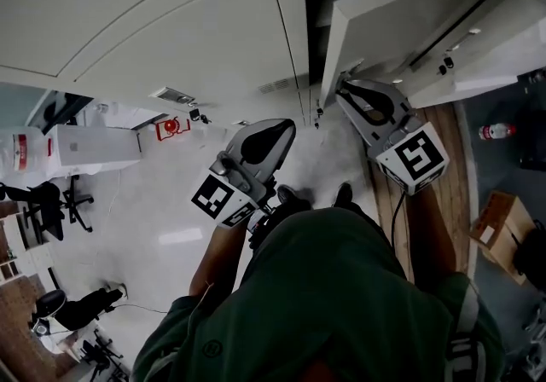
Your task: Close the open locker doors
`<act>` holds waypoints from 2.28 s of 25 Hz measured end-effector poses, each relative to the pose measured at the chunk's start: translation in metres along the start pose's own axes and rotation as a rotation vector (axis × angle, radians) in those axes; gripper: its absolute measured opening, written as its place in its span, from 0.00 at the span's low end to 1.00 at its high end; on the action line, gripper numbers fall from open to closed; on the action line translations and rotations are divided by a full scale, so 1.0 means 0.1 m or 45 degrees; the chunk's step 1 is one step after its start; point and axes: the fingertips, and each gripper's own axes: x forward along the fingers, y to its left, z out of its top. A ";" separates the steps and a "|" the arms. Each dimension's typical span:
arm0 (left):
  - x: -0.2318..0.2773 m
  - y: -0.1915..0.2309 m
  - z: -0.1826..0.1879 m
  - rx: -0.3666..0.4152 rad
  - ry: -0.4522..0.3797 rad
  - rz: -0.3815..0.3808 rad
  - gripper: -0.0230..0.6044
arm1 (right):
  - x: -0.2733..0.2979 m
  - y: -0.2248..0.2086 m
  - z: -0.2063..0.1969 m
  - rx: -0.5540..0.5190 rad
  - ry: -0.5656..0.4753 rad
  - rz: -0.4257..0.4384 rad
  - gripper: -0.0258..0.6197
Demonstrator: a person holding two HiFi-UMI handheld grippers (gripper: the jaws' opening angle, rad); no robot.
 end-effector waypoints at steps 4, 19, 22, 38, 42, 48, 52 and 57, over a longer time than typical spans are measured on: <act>-0.05 0.14 0.01 -0.009 0.003 0.007 0.04 | 0.17 -0.10 0.00 0.009 0.009 -0.017 0.12; -0.36 0.53 0.01 0.051 0.047 0.094 0.04 | 0.47 -0.51 0.09 -0.012 -0.017 -0.196 0.11; -0.45 0.56 0.01 0.069 0.059 0.128 0.04 | 0.46 -0.49 0.09 -0.014 -0.020 -0.204 0.11; -0.77 0.47 0.05 0.161 0.036 0.244 0.04 | 0.14 0.27 0.34 0.087 -0.088 0.051 0.05; -0.65 0.35 -0.03 0.170 0.048 0.224 0.04 | -0.08 0.28 0.29 0.098 -0.099 0.049 0.05; -0.45 0.00 -0.07 0.168 0.049 0.226 0.04 | -0.60 0.28 0.15 0.121 -0.080 0.047 0.05; -0.29 -0.20 -0.13 0.174 0.049 0.213 0.04 | -0.92 0.25 0.04 0.131 -0.072 0.033 0.05; -0.14 -0.60 -0.25 0.156 0.076 0.207 0.04 | -1.39 0.28 -0.15 0.167 -0.029 0.026 0.05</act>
